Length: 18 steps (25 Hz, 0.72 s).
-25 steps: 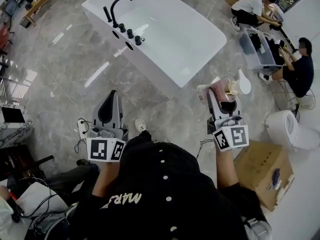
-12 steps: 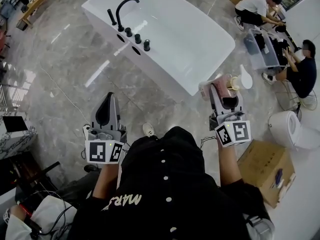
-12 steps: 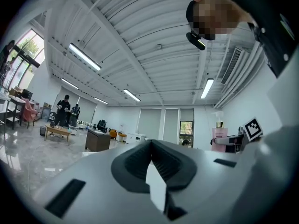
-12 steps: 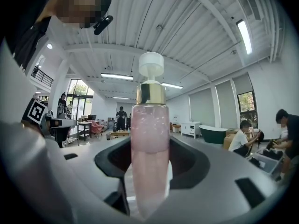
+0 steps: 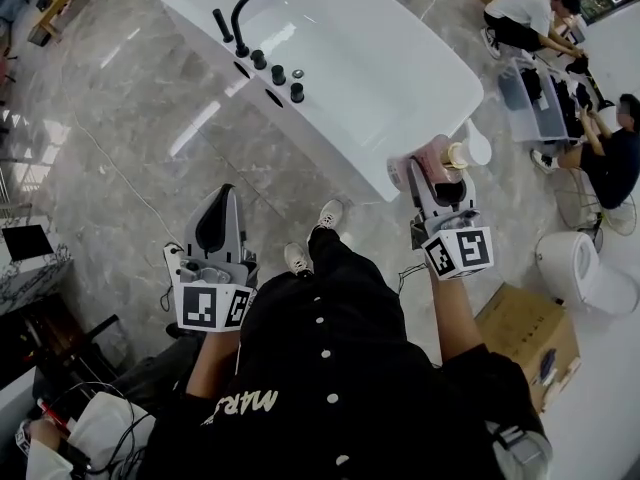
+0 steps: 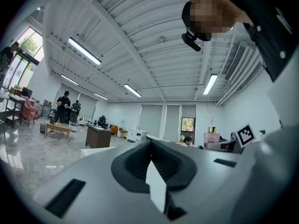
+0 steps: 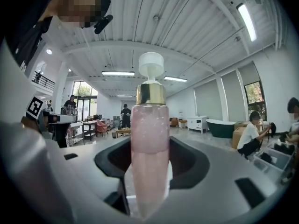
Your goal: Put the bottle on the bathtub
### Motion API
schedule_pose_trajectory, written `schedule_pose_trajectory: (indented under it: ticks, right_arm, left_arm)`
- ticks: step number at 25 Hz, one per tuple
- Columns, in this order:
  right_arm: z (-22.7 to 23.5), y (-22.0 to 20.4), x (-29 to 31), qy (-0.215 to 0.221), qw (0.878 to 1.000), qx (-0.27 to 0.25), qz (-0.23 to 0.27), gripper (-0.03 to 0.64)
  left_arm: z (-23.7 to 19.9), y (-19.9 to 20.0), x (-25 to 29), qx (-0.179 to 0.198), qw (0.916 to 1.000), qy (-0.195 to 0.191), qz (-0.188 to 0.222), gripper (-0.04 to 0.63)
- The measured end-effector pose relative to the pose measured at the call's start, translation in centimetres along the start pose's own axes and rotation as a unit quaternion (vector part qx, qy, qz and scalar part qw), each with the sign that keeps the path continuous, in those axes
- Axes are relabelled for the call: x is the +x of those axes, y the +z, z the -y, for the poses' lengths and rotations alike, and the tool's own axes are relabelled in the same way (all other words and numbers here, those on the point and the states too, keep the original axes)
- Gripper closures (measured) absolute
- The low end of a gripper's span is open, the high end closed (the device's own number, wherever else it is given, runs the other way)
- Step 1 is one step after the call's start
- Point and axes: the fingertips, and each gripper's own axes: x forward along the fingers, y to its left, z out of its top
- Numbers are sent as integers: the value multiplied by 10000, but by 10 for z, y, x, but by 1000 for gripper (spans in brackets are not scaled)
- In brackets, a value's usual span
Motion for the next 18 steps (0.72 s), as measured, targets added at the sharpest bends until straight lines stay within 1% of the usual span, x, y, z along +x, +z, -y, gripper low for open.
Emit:
schedule_pose_trajectory:
  ticks: [4, 7, 14, 18]
  right_arm:
    - [12, -14, 45, 257, 9996, -99, -98, 394]
    - [18, -32, 76, 421, 9989, -71, -181, 393]
    - [26, -80, 132, 765, 9965, -22, -327, 393]
    - [25, -120, 159, 937, 9941, -45, -542, 393]
  left_arm:
    - [-4, 3, 33, -4, 9998, 164, -86, 586]
    - [-7, -2, 56, 2, 9996, 188, -200, 586]
    - [-10, -21, 92, -38, 9985, 266, -469, 586]
    - [-12, -34, 103, -33, 9972, 301, -677, 586]
